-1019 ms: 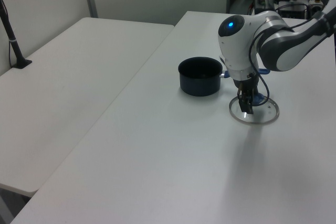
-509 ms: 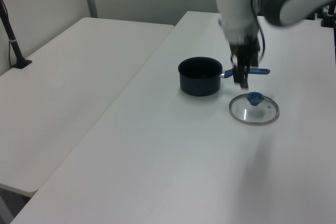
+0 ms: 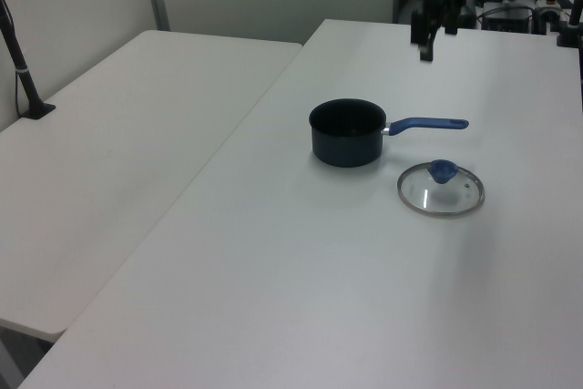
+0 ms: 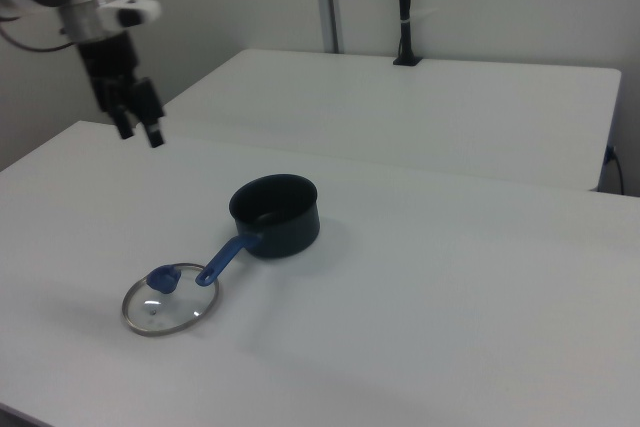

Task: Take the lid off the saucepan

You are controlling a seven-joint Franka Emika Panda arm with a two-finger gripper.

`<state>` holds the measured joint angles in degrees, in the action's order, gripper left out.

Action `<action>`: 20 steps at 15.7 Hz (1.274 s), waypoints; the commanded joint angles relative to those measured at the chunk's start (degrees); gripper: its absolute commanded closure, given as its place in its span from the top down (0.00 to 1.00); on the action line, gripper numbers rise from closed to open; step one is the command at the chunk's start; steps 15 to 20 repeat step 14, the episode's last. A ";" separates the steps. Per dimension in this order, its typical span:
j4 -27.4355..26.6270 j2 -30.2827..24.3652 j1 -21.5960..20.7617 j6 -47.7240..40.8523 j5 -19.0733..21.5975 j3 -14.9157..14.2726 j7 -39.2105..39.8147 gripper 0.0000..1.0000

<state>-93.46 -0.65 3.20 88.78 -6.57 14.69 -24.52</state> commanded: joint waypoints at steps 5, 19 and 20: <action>0.48 -0.58 0.14 5.17 4.03 -13.81 18.62 1.00; 0.30 -0.05 0.14 6.41 3.67 -14.61 19.86 1.00; 0.30 -0.05 0.14 6.41 3.67 -14.61 19.86 1.00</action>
